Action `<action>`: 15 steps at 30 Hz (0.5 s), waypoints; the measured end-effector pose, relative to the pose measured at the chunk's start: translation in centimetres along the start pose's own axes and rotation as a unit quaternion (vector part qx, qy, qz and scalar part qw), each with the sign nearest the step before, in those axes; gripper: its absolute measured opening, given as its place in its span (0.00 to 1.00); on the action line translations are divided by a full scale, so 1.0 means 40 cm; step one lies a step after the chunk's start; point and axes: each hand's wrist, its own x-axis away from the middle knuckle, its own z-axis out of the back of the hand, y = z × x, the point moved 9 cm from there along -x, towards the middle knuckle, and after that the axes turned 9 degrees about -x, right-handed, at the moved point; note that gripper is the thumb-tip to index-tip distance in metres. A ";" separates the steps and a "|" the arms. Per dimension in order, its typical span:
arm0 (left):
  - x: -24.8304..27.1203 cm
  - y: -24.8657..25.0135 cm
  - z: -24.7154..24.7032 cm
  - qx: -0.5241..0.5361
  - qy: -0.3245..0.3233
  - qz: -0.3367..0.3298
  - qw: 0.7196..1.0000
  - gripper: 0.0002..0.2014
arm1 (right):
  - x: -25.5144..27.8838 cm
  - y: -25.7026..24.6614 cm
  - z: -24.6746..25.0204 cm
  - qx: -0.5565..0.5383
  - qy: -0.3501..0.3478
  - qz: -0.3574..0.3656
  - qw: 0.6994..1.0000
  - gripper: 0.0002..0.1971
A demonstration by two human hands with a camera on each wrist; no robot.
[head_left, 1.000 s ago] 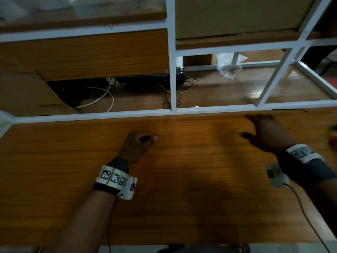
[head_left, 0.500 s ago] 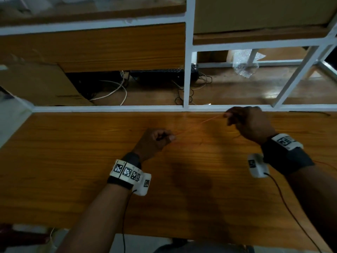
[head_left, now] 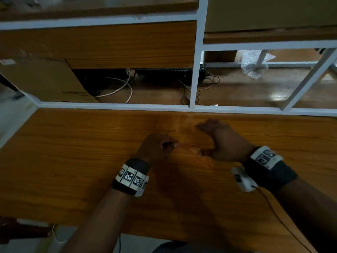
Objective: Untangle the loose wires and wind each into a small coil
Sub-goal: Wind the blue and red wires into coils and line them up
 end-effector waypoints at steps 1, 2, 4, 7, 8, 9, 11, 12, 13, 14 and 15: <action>-0.008 0.018 0.000 -0.009 0.007 -0.012 1.000 0.09 | -0.013 -0.045 -0.027 -0.055 -0.058 0.009 0.997 0.43; -0.012 0.026 0.000 -0.015 0.014 -0.015 1.000 0.09 | -0.019 -0.070 -0.058 -0.114 -0.125 -0.001 0.986 0.42; -0.016 0.035 0.006 -0.026 0.025 -0.022 0.999 0.09 | -0.021 -0.091 -0.097 -0.202 -0.214 -0.030 0.955 0.43; -0.013 0.041 0.012 -0.022 0.032 -0.030 0.999 0.08 | -0.061 -0.074 -0.063 -0.274 -0.121 -0.036 0.953 0.30; -0.015 0.033 0.015 -0.006 0.032 -0.020 0.999 0.09 | -0.075 -0.064 -0.035 -0.274 -0.060 -0.018 0.960 0.19; -0.017 0.021 0.019 0.017 0.028 -0.001 0.999 0.10 | -0.084 -0.051 -0.012 -0.262 -0.011 0.003 0.965 0.13; -0.016 -0.010 0.023 0.036 0.017 0.026 0.999 0.12 | -0.080 -0.031 0.018 -0.230 0.037 0.031 0.972 0.11; -0.014 -0.026 0.025 0.021 0.014 0.030 0.999 0.12 | -0.071 -0.020 0.033 -0.209 0.055 0.039 0.976 0.09; -0.009 -0.047 0.024 0.001 0.014 0.034 0.999 0.11 | -0.060 -0.007 0.051 -0.190 0.079 0.045 0.978 0.08; -0.003 -0.072 0.027 -0.013 0.016 0.042 0.999 0.10 | -0.044 0.012 0.071 -0.179 0.104 0.045 0.977 0.07; 0.004 -0.100 0.033 -0.013 0.021 0.055 0.998 0.09 | -0.026 0.039 0.090 -0.176 0.131 0.034 0.975 0.06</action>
